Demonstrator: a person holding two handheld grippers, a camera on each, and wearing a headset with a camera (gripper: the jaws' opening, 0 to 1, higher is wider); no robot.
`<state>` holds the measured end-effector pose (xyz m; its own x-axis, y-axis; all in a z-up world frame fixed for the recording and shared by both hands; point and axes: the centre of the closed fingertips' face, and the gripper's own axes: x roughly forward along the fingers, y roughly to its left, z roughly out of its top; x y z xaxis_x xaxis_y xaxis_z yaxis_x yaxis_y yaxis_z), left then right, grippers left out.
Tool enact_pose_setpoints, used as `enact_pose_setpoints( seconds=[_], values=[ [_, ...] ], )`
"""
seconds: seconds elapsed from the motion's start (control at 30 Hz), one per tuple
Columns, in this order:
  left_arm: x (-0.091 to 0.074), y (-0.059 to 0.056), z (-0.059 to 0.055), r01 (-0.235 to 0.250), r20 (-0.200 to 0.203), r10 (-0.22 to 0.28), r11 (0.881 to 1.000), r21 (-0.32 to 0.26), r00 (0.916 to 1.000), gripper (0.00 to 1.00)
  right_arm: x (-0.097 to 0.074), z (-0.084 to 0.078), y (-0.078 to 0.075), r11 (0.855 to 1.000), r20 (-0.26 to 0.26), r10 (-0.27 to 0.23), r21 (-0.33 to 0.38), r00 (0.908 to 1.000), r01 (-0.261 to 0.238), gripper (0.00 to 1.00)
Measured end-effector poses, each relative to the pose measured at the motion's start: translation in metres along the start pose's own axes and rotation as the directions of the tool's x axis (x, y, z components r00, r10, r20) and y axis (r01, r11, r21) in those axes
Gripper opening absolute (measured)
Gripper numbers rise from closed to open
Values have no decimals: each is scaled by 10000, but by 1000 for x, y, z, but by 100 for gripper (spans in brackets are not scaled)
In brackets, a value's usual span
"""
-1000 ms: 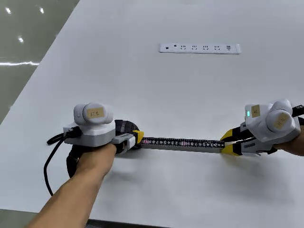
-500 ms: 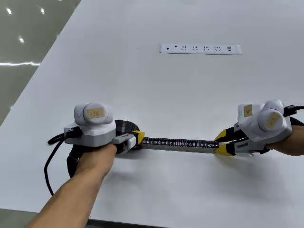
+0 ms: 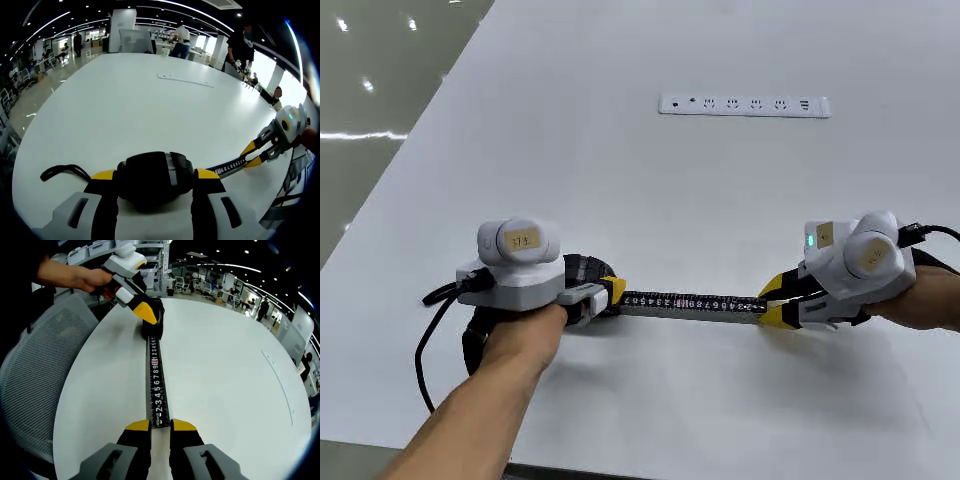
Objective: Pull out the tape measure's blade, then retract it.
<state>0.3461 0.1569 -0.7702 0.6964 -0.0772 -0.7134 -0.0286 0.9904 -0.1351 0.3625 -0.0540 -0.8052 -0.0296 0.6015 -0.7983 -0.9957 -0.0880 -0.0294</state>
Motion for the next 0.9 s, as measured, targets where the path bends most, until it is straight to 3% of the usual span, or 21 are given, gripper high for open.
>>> enact_pose_setpoints(
  seconds=[0.9],
  values=[
    [1,-1,0,101,-5,-101,9999,-70,9999,54,21,27,0,9999,255,117,-78,9996,-115,10]
  ],
)
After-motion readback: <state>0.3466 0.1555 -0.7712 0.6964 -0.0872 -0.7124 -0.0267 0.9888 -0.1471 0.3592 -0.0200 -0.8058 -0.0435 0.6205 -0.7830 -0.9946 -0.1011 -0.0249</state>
